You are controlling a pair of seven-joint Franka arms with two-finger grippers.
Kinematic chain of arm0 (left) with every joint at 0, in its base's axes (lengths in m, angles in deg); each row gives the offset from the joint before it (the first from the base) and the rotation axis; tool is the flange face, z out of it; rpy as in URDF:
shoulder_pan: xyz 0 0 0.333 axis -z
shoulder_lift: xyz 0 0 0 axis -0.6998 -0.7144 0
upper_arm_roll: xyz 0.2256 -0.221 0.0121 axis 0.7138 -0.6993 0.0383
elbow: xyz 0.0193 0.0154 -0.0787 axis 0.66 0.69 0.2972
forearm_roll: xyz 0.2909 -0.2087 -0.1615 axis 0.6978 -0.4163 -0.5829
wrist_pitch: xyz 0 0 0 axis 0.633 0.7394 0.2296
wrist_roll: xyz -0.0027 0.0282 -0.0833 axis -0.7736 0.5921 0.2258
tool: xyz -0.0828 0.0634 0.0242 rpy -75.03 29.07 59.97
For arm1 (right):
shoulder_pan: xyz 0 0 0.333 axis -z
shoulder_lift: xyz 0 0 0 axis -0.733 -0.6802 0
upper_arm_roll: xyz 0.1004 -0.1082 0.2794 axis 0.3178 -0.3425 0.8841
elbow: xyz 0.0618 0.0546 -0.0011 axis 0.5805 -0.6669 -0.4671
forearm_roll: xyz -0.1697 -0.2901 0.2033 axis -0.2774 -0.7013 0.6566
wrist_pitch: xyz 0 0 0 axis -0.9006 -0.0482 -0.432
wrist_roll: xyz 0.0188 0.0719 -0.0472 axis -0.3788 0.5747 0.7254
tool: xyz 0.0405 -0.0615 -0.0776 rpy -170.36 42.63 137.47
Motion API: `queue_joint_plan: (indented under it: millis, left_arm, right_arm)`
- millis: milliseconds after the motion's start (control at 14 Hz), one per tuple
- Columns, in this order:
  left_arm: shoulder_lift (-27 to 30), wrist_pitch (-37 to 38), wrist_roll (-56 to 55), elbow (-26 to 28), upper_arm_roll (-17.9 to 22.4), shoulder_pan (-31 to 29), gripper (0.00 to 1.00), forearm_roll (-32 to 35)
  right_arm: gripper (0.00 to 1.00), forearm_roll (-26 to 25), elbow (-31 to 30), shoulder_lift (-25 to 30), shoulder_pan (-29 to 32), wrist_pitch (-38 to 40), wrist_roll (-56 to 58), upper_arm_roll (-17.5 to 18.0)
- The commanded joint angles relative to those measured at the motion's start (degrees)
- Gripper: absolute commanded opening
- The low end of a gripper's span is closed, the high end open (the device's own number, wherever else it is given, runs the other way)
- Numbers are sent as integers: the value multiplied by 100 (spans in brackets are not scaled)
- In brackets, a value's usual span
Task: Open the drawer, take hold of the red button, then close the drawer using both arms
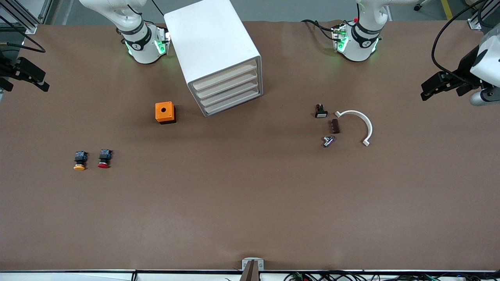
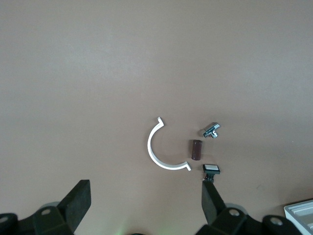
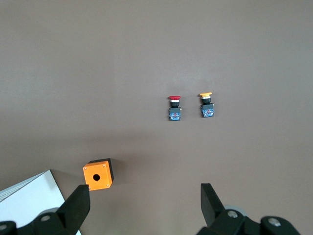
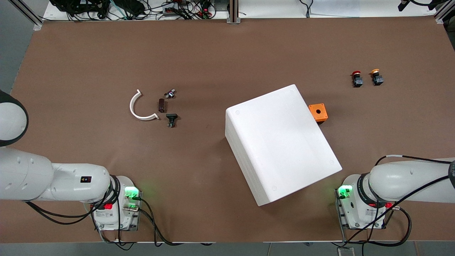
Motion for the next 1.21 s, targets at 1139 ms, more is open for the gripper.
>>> queue_joint_plan:
  millis: [1139]
  left_arm:
    - [-86, 120, 518, -189, -24, 3, 100, -110]
  right_arm:
    - [100, -38, 1152, -1083, 56, 22, -41, 11]
